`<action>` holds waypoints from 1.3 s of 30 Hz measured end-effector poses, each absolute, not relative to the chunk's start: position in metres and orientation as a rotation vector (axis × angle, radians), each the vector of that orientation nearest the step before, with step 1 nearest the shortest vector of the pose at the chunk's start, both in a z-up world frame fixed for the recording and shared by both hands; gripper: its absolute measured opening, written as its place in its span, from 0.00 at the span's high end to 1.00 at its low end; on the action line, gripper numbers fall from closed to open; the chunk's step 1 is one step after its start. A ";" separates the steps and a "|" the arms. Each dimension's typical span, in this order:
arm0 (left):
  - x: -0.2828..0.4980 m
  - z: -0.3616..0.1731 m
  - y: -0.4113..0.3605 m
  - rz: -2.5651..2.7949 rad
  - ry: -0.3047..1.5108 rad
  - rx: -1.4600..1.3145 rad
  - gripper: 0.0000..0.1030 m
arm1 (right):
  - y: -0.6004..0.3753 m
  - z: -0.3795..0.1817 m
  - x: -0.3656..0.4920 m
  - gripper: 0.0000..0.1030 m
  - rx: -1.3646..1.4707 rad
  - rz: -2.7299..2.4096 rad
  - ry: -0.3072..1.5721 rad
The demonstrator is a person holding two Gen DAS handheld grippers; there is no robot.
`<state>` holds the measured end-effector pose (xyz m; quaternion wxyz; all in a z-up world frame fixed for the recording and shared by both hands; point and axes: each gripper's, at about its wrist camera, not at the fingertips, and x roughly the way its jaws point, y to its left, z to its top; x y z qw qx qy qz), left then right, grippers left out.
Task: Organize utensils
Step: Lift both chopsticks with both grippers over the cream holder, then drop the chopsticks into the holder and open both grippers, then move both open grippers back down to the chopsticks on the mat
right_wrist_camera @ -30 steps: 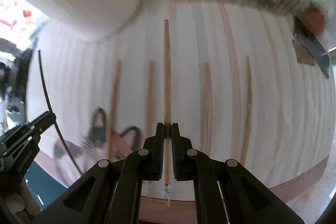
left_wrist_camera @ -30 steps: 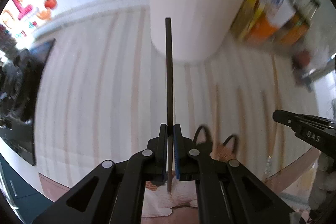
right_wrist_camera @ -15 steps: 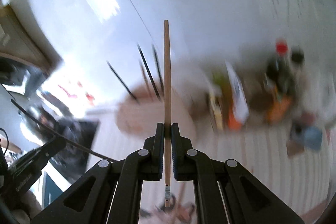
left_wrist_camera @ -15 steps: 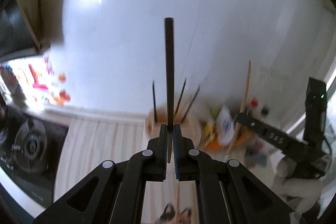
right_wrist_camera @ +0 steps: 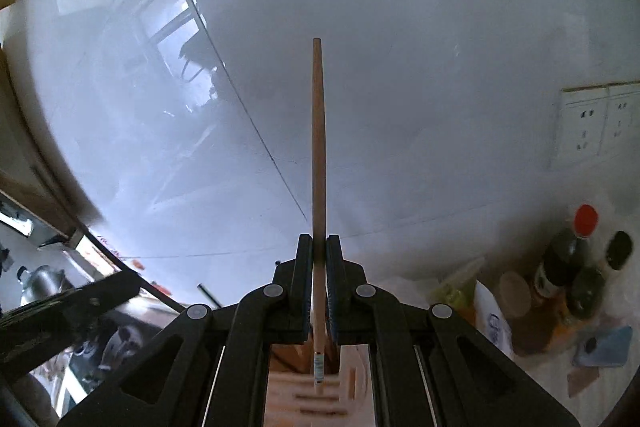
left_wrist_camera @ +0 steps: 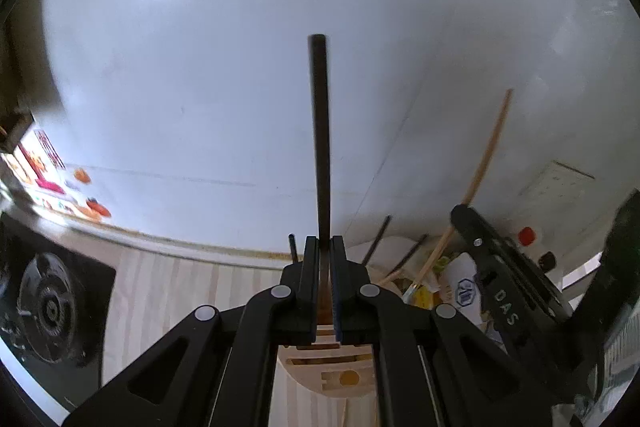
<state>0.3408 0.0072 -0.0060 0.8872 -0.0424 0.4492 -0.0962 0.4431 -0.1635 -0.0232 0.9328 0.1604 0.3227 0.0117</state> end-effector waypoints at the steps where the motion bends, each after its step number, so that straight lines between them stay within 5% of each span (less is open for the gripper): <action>1: 0.344 -0.011 0.007 -0.198 0.946 -0.085 0.97 | -0.162 -0.027 0.445 0.93 0.324 0.018 0.654; 12: 0.325 -0.006 0.012 -0.133 0.940 -0.065 0.88 | -0.147 -0.050 0.455 0.91 0.249 0.069 0.691; 13: 0.319 -0.002 0.014 -0.120 0.926 -0.059 0.74 | -0.148 -0.049 0.453 0.82 0.247 0.067 0.705; 14: 0.313 0.000 0.015 -0.109 0.918 -0.057 0.48 | -0.149 -0.045 0.449 0.77 0.243 0.070 0.711; 16: 0.301 0.004 0.019 -0.086 0.884 -0.060 0.21 | -0.154 -0.038 0.438 0.67 0.247 0.070 0.701; 19: 0.280 0.002 0.025 -0.052 0.849 -0.058 0.18 | -0.168 -0.029 0.415 0.60 0.254 0.046 0.710; 22: 0.265 -0.009 0.028 -0.029 0.843 -0.054 0.00 | -0.178 -0.023 0.393 0.48 0.257 0.007 0.728; 29: 0.240 -0.052 0.024 0.015 0.911 -0.013 0.00 | -0.218 -0.044 0.336 0.29 0.332 -0.087 0.795; 31: 0.232 -0.064 0.018 0.018 0.942 -0.002 0.00 | -0.233 -0.054 0.316 0.16 0.362 -0.105 0.812; 39: 0.211 -0.132 -0.003 0.044 1.090 0.056 0.00 | -0.254 -0.110 0.280 0.14 0.314 -0.176 0.953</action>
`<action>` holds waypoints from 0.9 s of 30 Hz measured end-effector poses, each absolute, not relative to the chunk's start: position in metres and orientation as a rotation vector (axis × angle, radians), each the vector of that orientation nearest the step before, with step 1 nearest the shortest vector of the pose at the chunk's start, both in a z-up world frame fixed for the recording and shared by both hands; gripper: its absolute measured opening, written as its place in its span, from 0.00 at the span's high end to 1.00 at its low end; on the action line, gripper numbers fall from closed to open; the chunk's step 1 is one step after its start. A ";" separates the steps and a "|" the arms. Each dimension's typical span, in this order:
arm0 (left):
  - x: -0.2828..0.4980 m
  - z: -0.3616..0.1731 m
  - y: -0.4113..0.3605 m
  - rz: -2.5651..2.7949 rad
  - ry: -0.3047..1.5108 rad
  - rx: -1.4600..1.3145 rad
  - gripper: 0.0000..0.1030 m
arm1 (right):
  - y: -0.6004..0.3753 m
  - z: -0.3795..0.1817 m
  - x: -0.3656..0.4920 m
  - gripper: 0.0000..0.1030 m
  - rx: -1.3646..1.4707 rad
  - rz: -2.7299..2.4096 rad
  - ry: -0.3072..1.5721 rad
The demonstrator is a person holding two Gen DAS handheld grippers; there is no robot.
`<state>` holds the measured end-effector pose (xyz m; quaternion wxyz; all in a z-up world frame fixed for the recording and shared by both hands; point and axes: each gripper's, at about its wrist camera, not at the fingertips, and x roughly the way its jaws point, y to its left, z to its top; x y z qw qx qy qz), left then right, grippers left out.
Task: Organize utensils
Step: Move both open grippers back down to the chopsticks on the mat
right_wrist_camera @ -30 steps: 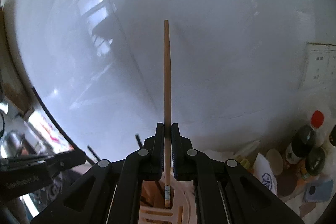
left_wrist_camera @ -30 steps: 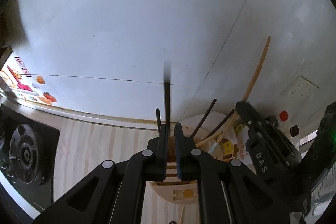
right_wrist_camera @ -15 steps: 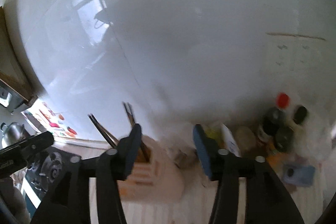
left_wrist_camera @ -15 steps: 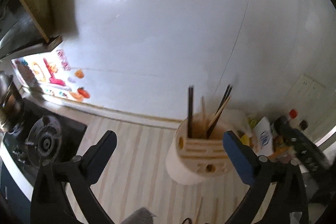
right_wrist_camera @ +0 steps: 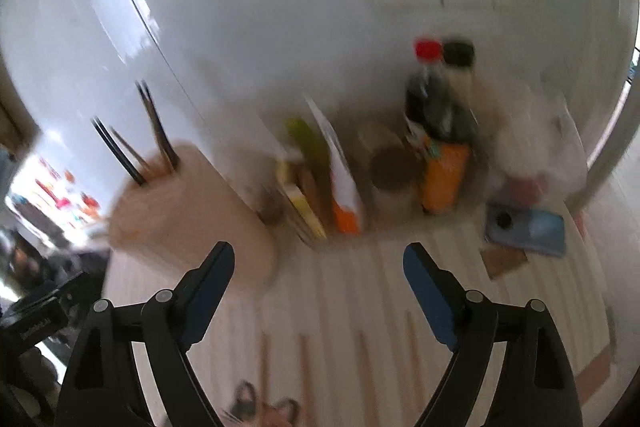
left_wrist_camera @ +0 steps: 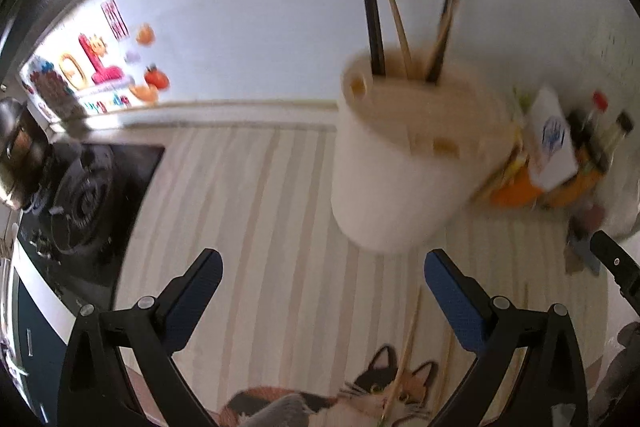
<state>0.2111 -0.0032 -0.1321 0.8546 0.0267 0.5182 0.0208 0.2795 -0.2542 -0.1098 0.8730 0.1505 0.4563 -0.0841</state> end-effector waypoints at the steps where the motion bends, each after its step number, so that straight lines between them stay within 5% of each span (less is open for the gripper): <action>1: 0.209 -0.140 -0.007 0.042 1.107 0.067 0.00 | -0.256 -0.117 0.277 0.14 0.315 -0.175 0.975; 27: 0.181 -0.262 -0.083 -0.106 1.374 0.259 0.01 | -0.250 -0.259 0.240 0.18 0.142 -0.216 1.423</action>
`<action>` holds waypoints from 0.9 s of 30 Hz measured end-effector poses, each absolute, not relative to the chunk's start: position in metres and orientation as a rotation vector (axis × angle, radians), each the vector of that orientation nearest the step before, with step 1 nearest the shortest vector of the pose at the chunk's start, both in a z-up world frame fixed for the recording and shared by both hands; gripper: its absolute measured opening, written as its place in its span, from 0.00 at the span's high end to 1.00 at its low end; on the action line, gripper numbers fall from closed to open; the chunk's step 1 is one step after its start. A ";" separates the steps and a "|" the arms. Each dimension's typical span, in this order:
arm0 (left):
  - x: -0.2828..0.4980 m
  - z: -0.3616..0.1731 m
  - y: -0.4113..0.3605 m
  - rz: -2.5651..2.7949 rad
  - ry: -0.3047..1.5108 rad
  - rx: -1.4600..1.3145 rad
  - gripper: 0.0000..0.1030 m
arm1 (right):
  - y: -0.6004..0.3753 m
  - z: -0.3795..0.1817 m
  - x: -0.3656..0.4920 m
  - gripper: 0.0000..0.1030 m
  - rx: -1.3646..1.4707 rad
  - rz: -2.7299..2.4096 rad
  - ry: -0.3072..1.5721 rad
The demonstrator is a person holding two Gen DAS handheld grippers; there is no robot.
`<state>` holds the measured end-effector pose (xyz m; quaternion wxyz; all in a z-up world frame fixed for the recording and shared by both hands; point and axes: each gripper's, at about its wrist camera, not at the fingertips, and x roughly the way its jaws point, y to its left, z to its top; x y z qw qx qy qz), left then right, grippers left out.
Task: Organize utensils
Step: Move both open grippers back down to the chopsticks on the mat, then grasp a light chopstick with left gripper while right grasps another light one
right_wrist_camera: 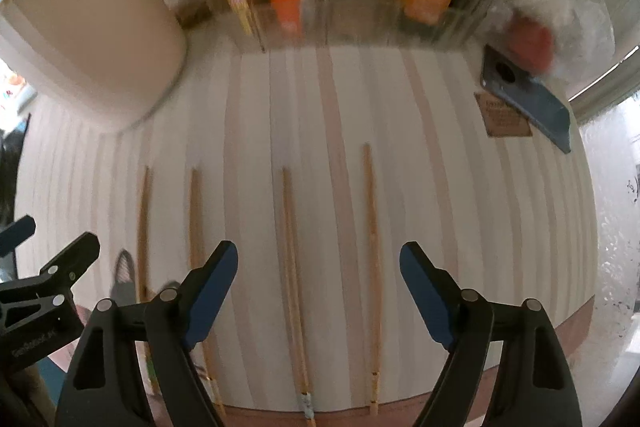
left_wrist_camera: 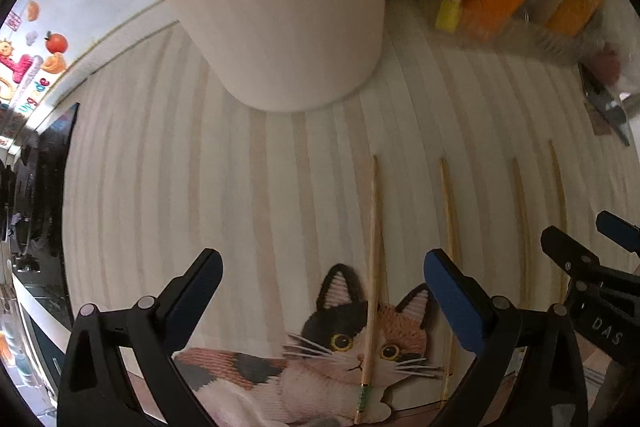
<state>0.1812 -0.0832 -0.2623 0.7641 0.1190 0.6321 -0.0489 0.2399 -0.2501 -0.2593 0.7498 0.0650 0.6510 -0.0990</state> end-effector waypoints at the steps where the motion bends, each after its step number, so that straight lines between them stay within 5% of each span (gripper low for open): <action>1: 0.180 -0.266 -0.083 -0.111 1.385 0.260 0.03 | -0.249 -0.263 0.238 0.19 0.135 -0.215 1.436; 4: 0.178 -0.276 -0.086 -0.131 1.409 0.264 0.03 | -0.246 -0.271 0.234 0.20 0.123 -0.209 1.469; 12: 0.174 -0.295 -0.092 -0.152 1.445 0.271 0.43 | -0.244 -0.286 0.224 0.23 0.118 -0.204 1.515; 19: 0.171 -0.309 -0.090 -0.152 1.463 0.263 0.89 | -0.242 -0.296 0.215 0.28 0.128 -0.203 1.542; 27: 0.179 -0.310 -0.067 -0.120 1.463 0.236 0.94 | -0.246 -0.317 0.202 0.49 0.157 -0.221 1.574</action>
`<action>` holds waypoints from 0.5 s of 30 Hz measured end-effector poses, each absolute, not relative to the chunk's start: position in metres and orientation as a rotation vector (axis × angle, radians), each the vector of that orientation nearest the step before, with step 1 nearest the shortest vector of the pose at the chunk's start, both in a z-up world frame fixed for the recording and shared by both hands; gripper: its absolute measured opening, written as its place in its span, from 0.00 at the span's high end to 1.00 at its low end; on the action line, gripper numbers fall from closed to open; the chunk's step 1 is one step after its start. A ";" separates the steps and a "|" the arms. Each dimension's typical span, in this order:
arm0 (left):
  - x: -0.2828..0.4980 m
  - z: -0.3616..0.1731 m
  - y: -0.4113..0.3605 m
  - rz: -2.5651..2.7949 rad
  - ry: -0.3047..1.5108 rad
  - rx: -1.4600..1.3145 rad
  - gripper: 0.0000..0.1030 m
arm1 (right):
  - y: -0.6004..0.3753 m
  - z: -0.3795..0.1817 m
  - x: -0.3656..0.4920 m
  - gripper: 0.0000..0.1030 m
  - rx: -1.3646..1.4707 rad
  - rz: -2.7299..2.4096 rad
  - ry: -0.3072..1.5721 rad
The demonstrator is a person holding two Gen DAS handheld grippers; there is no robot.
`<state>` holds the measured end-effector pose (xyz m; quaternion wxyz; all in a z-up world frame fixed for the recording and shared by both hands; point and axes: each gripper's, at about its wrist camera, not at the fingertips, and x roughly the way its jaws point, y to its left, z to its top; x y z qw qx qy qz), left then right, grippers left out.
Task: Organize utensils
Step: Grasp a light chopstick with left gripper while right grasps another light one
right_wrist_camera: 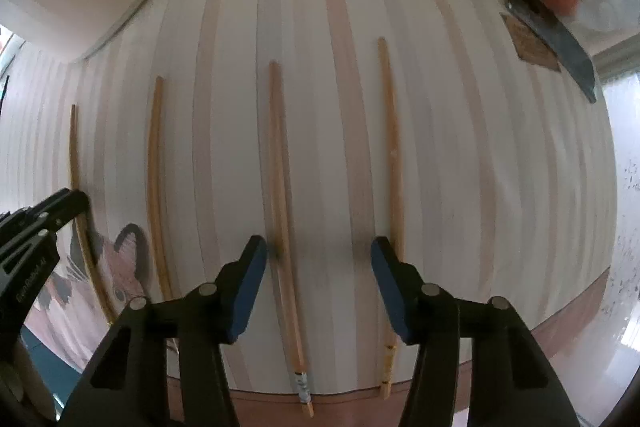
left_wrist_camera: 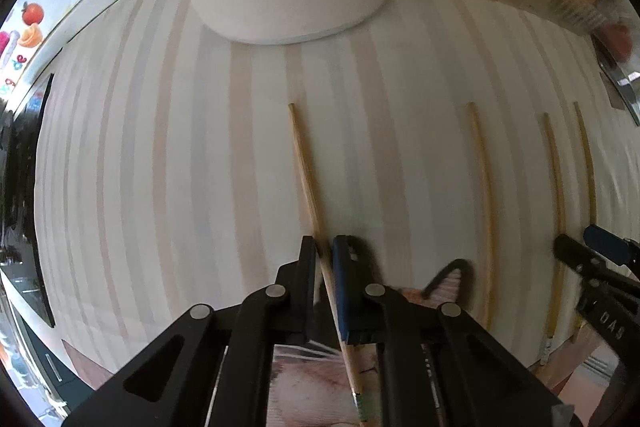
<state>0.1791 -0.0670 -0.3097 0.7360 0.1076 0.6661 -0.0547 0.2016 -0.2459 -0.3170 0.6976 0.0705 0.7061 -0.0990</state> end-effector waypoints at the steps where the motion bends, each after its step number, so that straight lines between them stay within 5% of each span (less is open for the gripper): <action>1: 0.181 -0.309 -0.065 -0.118 1.463 0.231 0.94 | -0.245 -0.317 0.200 0.53 0.157 -0.222 1.571; 4: 0.182 -0.310 -0.064 -0.115 1.465 0.218 0.94 | -0.242 -0.314 0.198 0.77 0.156 -0.228 1.559; 6: 0.187 -0.308 -0.061 -0.114 1.464 0.218 0.94 | -0.237 -0.313 0.199 0.84 0.152 -0.230 1.558; 15: 0.185 -0.306 -0.053 -0.119 1.470 0.199 0.94 | -0.220 -0.317 0.218 0.86 0.139 -0.224 1.573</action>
